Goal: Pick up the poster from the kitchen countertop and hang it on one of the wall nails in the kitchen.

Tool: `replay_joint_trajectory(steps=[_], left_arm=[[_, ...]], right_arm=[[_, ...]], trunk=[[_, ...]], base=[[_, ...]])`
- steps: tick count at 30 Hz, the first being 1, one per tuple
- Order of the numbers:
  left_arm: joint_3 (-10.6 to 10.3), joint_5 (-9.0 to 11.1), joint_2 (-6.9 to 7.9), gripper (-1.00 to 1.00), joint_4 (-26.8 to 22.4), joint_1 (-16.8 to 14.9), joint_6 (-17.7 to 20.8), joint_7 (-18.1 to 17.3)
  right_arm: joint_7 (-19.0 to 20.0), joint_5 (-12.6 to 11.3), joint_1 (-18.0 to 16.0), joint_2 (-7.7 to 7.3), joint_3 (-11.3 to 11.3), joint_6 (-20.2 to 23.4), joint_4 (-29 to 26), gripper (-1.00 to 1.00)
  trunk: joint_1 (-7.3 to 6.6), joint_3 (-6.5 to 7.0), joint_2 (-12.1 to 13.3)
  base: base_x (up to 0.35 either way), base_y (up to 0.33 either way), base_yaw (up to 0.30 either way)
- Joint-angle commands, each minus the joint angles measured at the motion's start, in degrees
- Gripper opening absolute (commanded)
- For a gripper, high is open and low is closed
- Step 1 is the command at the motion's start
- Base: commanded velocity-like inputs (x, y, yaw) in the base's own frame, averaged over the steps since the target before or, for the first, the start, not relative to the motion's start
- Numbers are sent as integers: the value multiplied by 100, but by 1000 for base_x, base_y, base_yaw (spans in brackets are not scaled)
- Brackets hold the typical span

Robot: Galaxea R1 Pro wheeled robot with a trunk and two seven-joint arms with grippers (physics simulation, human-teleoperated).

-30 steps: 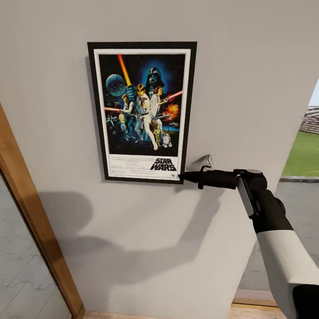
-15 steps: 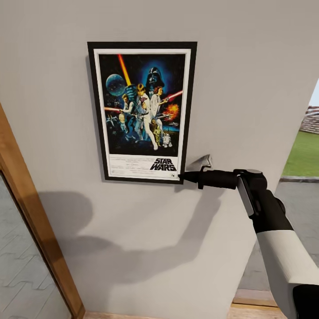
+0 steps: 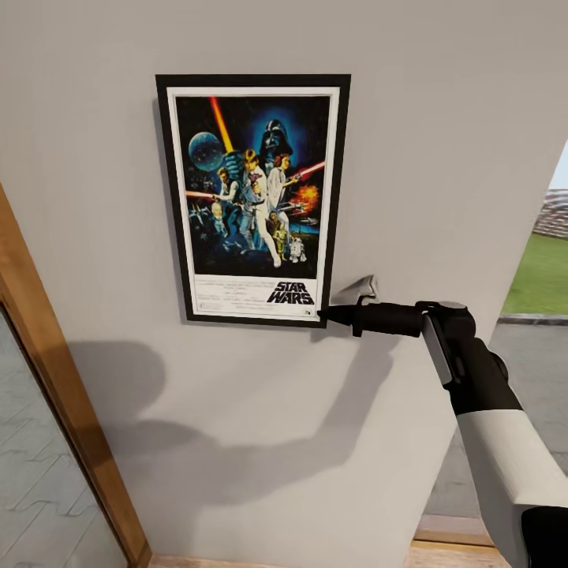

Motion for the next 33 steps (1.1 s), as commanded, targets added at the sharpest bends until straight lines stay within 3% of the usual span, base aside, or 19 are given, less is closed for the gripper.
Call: replay_joint_trajectory(steps=[1, 33], left_arm=[[-21, 25, 3, 100, 9, -3, -35, -7], [-21, 27, 12, 100, 11, -3, -38, -7]], right_arm=[[-49, -14, -3, -3, 9, 10, 8, -100], [-58, -15, -3, -3, 9, 10, 7, -100]], trunk=[[4, -1, 0], [4, -1, 0]], base=[[0, 0, 0], [-11, 0, 0]])
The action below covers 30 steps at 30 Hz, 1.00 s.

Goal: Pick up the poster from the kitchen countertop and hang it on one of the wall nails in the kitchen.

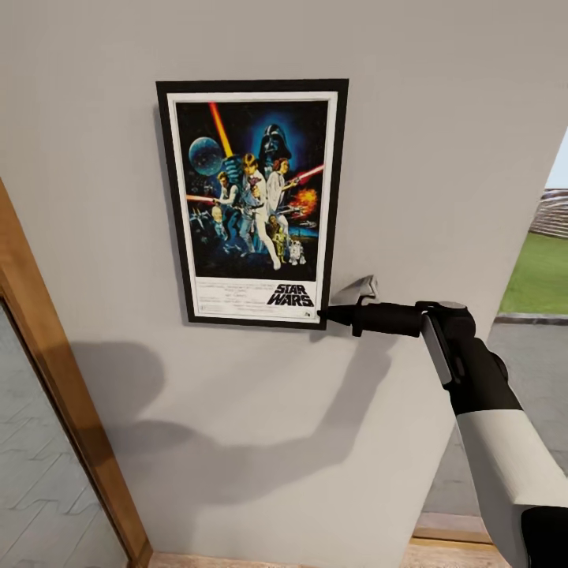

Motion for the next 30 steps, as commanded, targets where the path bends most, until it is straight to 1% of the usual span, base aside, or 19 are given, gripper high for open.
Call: replay_joint_trajectory(steps=[1, 30], left_arm=[[-23, 30, 3, 100, 6, -1, -36, -8], [-23, 29, 3, 100, 6, -1, -35, -8]], right_arm=[[-12, -45, -2, -5, 11, 46, 3, -100], [-9, -65, -2, -5, 11, 99, 31, -100]], trunk=[[2, -3, -4], [2, -3, -4]], base=[[-5, 0, 0], [0, 0, 0]])
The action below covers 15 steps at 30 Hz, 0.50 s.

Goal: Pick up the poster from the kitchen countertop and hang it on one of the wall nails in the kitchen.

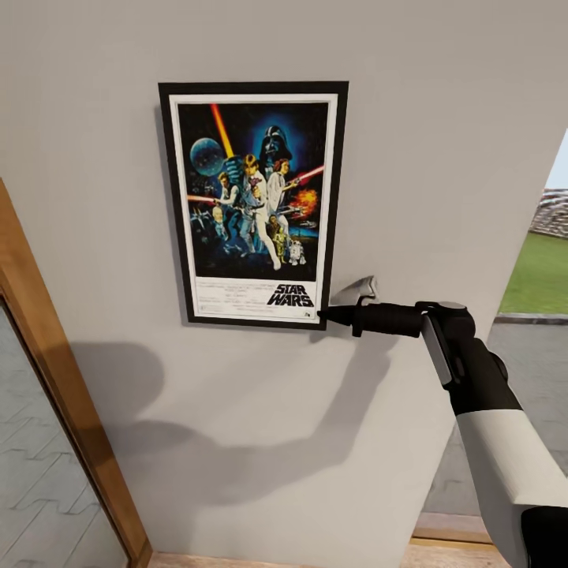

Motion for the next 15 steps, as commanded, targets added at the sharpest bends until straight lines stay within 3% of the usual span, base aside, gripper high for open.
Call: replay_joint_trajectory(steps=[1, 15], left_arm=[[-23, 31, 3, 100, 6, -1, -35, -8], [-21, 29, 3, 100, 7, -1, -37, -8]], right_arm=[[-12, -44, -4, -5, 9, 49, 6, -100], [-30, -30, -5, 3, 0, 71, 38, -100]], trunk=[[2, -3, -4], [2, -3, -4]], base=[[0, 0, 0], [0, 0, 0]])
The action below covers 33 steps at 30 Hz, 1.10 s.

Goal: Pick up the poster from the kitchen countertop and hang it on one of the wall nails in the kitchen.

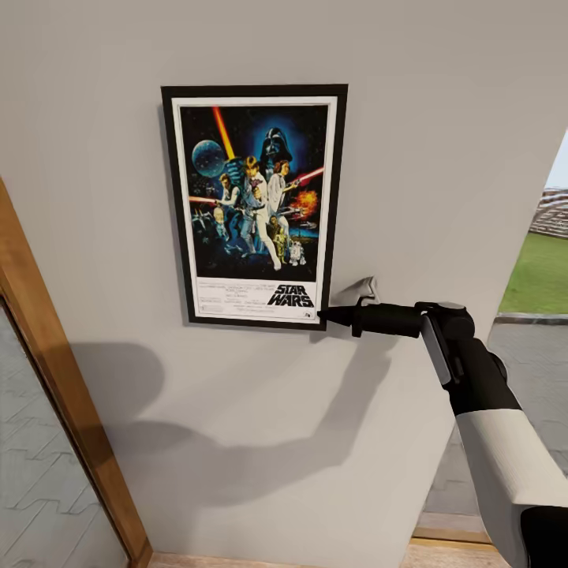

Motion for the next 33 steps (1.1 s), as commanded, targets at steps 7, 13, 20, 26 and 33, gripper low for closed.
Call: replay_joint_trajectory(steps=[7, 13, 20, 26, 33], left_arm=[[-24, 32, 3, 100, 6, -1, -35, -8], [-24, 33, 3, 100, 6, -1, -35, -8], [-24, 33, 3, 100, 6, -1, -35, -8], [-24, 33, 3, 100, 6, -1, -35, -10], [-24, 33, 3, 100, 6, -1, -35, -15]], right_arm=[[-15, -47, -2, -5, 9, 46, 4, -100], [-22, -46, -2, -5, 4, 53, 9, -100], [-23, -46, -3, -5, 4, 56, 18, -100], [-29, -41, -5, -5, 4, 61, 39, -100], [-31, -46, -5, -5, 2, 58, 93, -100]], trunk=[[2, -3, -4], [2, -3, -4], [2, -3, -4], [2, -3, -4], [2, -3, -4]], base=[[0, 0, 0], [0, 0, 0], [0, 0, 0], [0, 0, 0], [0, 0, 0]])
